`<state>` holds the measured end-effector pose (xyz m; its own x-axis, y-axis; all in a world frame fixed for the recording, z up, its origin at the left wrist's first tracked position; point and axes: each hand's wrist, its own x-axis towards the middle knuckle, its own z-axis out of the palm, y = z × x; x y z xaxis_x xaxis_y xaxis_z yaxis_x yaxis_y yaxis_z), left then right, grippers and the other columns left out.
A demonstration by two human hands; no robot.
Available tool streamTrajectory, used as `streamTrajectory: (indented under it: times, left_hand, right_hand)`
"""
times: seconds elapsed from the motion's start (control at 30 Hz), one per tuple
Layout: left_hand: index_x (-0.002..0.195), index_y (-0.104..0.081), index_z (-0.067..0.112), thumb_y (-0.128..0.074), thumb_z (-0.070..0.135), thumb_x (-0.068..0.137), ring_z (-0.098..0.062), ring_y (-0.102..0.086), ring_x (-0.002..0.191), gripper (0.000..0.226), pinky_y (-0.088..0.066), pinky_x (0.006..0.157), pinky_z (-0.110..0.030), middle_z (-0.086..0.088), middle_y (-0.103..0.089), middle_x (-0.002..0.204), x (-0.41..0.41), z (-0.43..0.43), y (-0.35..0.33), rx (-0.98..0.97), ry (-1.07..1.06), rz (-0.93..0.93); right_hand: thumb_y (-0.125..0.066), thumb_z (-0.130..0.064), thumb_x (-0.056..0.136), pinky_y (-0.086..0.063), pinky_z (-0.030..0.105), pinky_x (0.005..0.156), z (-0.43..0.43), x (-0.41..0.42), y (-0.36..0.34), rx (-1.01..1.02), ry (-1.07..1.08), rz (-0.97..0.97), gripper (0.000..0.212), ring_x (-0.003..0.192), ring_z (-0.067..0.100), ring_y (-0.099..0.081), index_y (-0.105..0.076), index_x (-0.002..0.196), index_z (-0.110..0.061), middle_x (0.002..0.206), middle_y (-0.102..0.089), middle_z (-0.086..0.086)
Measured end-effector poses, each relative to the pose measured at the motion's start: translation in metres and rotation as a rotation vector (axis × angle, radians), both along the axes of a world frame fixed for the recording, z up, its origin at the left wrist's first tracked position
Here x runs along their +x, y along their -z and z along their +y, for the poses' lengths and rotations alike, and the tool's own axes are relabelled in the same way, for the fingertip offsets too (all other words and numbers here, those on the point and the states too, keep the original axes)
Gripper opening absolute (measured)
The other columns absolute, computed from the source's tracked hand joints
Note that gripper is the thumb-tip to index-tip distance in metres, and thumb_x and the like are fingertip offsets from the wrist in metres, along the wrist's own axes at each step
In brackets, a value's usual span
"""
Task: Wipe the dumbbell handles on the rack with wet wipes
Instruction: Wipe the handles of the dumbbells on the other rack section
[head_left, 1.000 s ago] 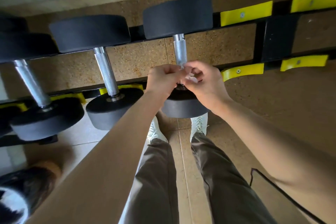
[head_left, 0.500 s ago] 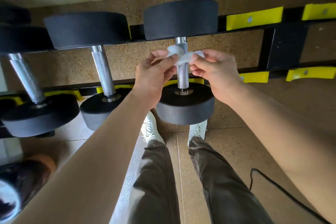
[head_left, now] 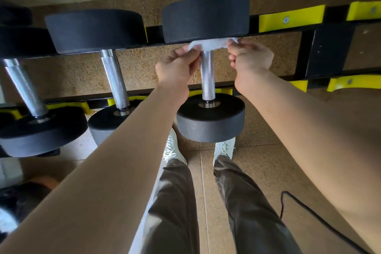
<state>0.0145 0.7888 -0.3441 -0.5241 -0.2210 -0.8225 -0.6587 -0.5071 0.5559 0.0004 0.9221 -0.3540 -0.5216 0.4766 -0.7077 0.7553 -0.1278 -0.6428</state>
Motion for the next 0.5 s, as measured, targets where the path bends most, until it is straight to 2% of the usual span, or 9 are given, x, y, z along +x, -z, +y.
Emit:
streamTrajectory:
  times: [0.03,0.07,0.1,0.17,0.23,0.33,0.37,0.4,0.5]
  left_hand:
    - [0.082,-0.072,0.012,-0.080,0.000,0.081,-0.002,-0.067,0.061,0.015,-0.055,0.073,-0.021,0.004,-0.074,0.072,-0.002,0.004,0.001,-0.106,0.080,0.008]
    - [0.077,-0.072,0.018,-0.081,0.004,0.082,0.002,-0.062,0.056,0.018,-0.053,0.077,-0.023,0.010,-0.071,0.067,-0.003,0.007,0.004,-0.192,0.140,0.006]
    - [0.073,-0.071,0.022,-0.081,0.006,0.082,0.002,-0.058,0.054,0.021,-0.053,0.079,-0.025,0.013,-0.069,0.064,-0.003,0.007,0.006,-0.239,0.164,-0.006]
    - [0.069,-0.067,0.023,-0.081,0.009,0.084,-0.004,-0.055,0.056,0.025,-0.052,0.065,-0.022,0.011,-0.067,0.062,-0.003,0.002,0.012,-0.254,0.113,-0.061]
    - [0.069,-0.063,0.023,-0.081,0.011,0.084,-0.008,-0.052,0.058,0.027,-0.048,0.053,-0.019,0.008,-0.067,0.065,-0.006,-0.005,0.017,-0.249,0.014,-0.152]
    - [0.074,-0.062,0.022,-0.082,0.014,0.084,-0.008,-0.053,0.057,0.024,-0.048,0.053,-0.019,0.005,-0.067,0.070,-0.012,-0.007,0.021,-0.261,-0.028,-0.232]
    - [0.077,-0.063,0.021,-0.081,0.015,0.085,-0.008,-0.053,0.058,0.021,-0.048,0.054,-0.019,0.005,-0.066,0.070,-0.013,-0.004,0.019,-0.256,0.004,-0.238]
    - [0.081,-0.066,0.020,-0.080,0.016,0.087,-0.008,-0.053,0.059,0.016,-0.048,0.056,-0.019,0.004,-0.067,0.072,-0.014,-0.002,0.017,-0.241,0.060,-0.229]
    - [0.094,-0.070,0.019,-0.074,0.015,0.091,-0.006,-0.058,0.066,0.007,-0.050,0.061,-0.020,0.005,-0.072,0.084,-0.008,-0.001,0.011,-0.144,0.206,-0.135]
  right_hand:
    - [-0.065,0.000,0.093,-0.051,0.009,0.054,0.002,-0.001,0.003,0.001,-0.023,-0.020,0.029,0.080,0.009,-0.063,-0.064,0.122,0.004,0.114,-0.070,0.020]
    - [-0.060,0.005,0.094,-0.051,0.008,0.054,0.003,-0.001,0.004,-0.012,-0.029,-0.018,0.031,0.077,0.009,-0.062,-0.060,0.125,0.008,0.115,-0.068,0.023]
    - [-0.062,0.004,0.093,-0.052,0.009,0.056,0.002,-0.001,0.002,-0.025,-0.013,-0.002,0.028,0.070,0.006,-0.063,-0.062,0.121,0.007,0.107,-0.070,0.019]
    - [-0.075,-0.006,0.087,-0.057,0.017,0.071,-0.006,0.001,-0.004,-0.042,-0.012,0.020,0.014,0.064,0.000,-0.063,-0.070,0.100,-0.006,0.093,-0.073,0.003]
    - [-0.080,-0.009,0.082,-0.056,0.023,0.082,-0.015,0.003,-0.011,-0.069,-0.055,0.058,0.015,0.066,-0.002,-0.063,-0.067,0.080,-0.018,0.086,-0.072,-0.004]
    - [-0.078,-0.005,0.083,-0.050,0.010,0.060,-0.018,0.007,-0.013,-0.092,-0.147,0.149,0.017,0.057,-0.008,-0.062,-0.067,0.078,-0.017,0.082,-0.070,-0.004]
    - [-0.078,-0.006,0.083,-0.049,0.009,0.059,-0.016,0.007,-0.012,-0.082,-0.156,0.153,0.016,0.058,-0.007,-0.062,-0.067,0.080,-0.017,0.082,-0.071,-0.004]
    - [-0.079,-0.007,0.083,-0.052,0.012,0.063,-0.013,0.007,-0.010,-0.062,-0.136,0.140,0.016,0.062,-0.005,-0.063,-0.067,0.081,-0.017,0.084,-0.071,-0.004]
    - [-0.079,-0.010,0.083,-0.059,0.030,0.086,0.004,0.003,-0.003,0.043,-0.034,0.055,0.021,0.078,0.008,-0.066,-0.064,0.076,-0.022,0.090,-0.072,-0.001]
